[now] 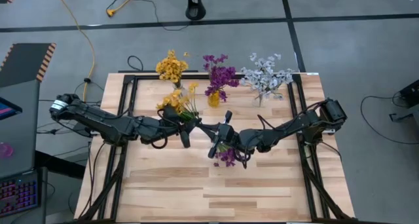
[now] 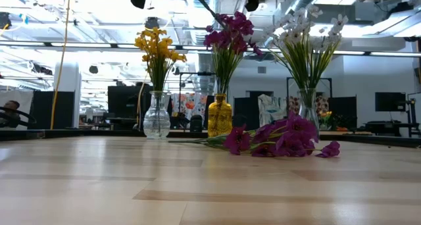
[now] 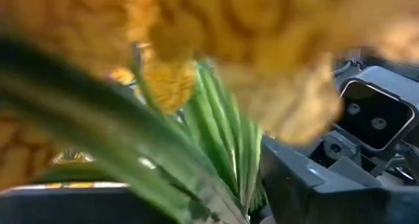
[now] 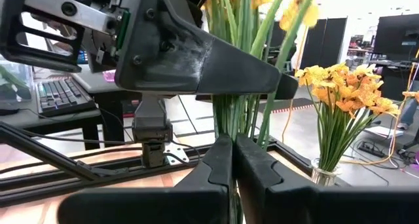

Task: Sort flowers into vase by color
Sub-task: Put the yellow flowers into the left transparent vase

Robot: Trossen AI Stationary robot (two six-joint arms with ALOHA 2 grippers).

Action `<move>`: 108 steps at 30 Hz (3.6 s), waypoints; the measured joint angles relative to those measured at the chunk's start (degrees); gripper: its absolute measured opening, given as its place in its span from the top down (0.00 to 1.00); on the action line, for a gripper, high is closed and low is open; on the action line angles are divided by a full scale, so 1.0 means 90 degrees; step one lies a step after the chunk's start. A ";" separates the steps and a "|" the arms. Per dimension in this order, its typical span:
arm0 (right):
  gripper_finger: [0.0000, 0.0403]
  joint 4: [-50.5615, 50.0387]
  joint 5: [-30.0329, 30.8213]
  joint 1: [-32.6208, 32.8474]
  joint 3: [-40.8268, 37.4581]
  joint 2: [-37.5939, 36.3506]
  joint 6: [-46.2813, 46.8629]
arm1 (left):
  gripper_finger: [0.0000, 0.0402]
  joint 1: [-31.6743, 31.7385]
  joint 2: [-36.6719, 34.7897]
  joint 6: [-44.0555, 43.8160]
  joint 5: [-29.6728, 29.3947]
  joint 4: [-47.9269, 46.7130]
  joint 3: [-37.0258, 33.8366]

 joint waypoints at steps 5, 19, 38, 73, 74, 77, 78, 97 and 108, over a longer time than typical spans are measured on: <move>0.90 -0.0010 -0.0002 -0.0066 0.0000 0.0000 0.0009 | 0.82 0.0000 0.0000 -0.0002 -0.0019 0.0002 0.0000; 0.79 -0.0012 -0.0434 -0.0074 0.0000 0.0000 0.0024 | 0.98 -0.0005 -0.0035 0.0593 0.0005 0.0004 -0.0003; 0.56 -0.0162 -0.0464 -0.0060 0.0000 0.0000 0.0010 | 0.98 0.0389 -0.1366 0.2485 -0.1445 -0.1559 -0.0010; 0.56 -0.0625 -0.0452 -0.0067 0.0000 0.0000 0.0020 | 0.98 0.3381 -0.1804 0.3319 0.0135 0.0532 -0.1972; 0.56 -0.0627 -0.0452 -0.0067 0.0000 0.0000 0.0020 | 0.98 0.3387 -0.1804 0.3322 0.0117 0.0432 -0.1972; 0.56 -0.0622 -0.0452 -0.0067 0.0000 0.0000 0.0020 | 0.98 0.3420 -0.1808 0.3228 0.0125 0.0219 -0.1968; 0.56 -0.0624 -0.0451 -0.0067 0.0000 0.0000 0.0020 | 0.98 0.3437 -0.1809 0.3179 0.0140 0.0159 -0.1965; 0.56 -0.0675 -0.0449 -0.0067 0.0000 0.0000 0.0020 | 0.98 0.3582 -0.2035 0.2908 0.0325 0.0046 -0.1889; 0.56 -0.0673 -0.0449 -0.0067 0.0000 0.0000 0.0017 | 0.98 0.3584 -0.2602 0.2892 0.0073 -0.0287 -0.1888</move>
